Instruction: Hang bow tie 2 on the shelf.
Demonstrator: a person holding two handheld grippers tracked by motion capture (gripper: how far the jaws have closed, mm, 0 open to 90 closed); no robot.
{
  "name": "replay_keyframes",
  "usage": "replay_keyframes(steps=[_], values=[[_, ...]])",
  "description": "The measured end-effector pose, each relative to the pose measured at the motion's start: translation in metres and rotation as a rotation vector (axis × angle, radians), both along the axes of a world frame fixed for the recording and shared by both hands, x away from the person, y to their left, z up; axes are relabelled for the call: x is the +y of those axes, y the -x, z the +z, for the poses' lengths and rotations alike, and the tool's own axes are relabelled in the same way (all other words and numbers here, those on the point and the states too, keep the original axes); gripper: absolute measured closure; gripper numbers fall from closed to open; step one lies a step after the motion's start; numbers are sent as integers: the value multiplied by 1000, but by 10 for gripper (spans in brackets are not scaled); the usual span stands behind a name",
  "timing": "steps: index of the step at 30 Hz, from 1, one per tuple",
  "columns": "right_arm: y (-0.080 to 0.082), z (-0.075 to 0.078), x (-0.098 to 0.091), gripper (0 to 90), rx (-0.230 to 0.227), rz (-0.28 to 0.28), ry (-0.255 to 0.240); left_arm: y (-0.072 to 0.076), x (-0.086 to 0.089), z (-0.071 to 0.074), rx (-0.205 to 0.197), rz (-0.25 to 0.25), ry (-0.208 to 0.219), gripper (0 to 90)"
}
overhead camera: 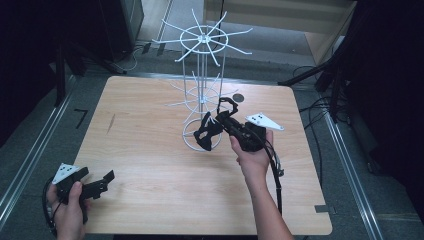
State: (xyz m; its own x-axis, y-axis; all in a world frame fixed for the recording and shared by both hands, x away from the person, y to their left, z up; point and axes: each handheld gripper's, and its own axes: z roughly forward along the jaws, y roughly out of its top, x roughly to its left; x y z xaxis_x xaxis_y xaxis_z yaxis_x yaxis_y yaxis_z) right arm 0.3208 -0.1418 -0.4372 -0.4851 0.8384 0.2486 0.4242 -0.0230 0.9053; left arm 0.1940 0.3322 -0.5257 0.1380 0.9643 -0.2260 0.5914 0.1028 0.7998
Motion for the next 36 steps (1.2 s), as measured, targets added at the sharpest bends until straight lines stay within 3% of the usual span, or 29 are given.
replay_keyframes(steps=[9, 19, 22, 28, 32, 36], values=[[16, 8, 1, 771, -45, 13, 14, 0, 0, 0, -1, 1, 0, 10], [28, 19, -20, 769, -67, -18, -7, 0, 0, 0, -4, 3, -2, 10], [25, 19, -27, 768, -65, -32, -10, 0, 0, 0, -3, 0, -6, 10], [9, 11, -29, 767, -8, -47, -39, 0, 0, 0, -3, 2, -4, 10], [5, 12, -29, 767, -18, -63, -79, 0, 0, 0, -4, 5, 2, 10], [6, 13, -26, 767, -18, -57, -66, 0, 0, 0, -2, 0, -1, 10]])
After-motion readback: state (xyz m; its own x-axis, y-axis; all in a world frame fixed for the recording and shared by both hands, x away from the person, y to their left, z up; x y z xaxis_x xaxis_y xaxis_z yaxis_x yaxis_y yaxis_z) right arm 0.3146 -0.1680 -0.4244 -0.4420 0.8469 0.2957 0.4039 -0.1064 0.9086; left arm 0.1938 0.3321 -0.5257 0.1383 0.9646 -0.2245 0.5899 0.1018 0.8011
